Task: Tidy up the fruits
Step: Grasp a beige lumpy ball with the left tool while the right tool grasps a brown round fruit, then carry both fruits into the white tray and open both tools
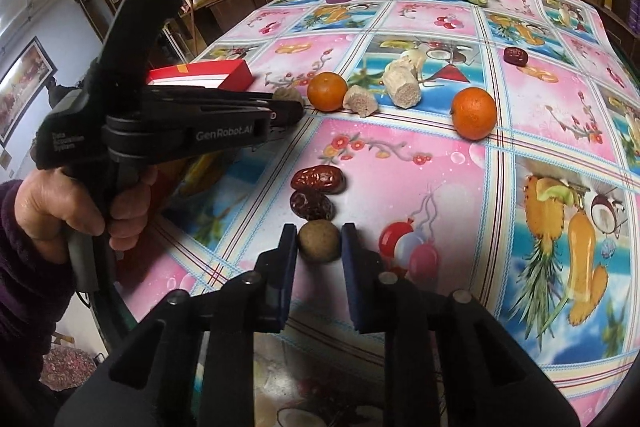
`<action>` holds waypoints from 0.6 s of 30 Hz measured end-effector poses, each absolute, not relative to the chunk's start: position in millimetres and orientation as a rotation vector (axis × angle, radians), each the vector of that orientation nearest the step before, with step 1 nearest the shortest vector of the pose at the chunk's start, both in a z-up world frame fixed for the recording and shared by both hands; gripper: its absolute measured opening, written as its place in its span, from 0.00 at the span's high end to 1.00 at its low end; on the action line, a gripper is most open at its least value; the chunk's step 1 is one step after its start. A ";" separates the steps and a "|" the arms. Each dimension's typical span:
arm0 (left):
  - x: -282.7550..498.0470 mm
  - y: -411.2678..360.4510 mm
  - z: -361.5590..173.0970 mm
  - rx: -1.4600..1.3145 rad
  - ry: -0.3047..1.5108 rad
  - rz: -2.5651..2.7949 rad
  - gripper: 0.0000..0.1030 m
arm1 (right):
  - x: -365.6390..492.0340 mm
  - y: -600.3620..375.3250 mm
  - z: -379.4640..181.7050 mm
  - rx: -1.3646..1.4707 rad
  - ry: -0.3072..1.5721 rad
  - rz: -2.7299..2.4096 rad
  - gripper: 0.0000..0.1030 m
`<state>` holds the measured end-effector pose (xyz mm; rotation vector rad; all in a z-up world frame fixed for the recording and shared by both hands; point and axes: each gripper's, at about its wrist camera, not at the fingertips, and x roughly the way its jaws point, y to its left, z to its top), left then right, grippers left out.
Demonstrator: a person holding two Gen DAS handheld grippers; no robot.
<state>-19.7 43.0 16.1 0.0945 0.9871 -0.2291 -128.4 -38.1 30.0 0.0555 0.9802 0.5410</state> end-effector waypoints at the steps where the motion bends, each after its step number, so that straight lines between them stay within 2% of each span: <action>1: -21.1 43.1 16.5 0.090 0.987 -0.233 0.77 | -128.8 -38.4 30.1 0.057 0.979 0.539 0.76; 9: -55.6 54.2 42.0 0.051 0.920 -0.261 0.77 | -135.3 -53.7 39.7 0.065 0.953 0.486 0.77; 18: -107.5 106.4 72.4 -0.009 0.815 -0.193 0.77 | -135.7 -79.5 60.9 0.122 0.898 0.387 0.77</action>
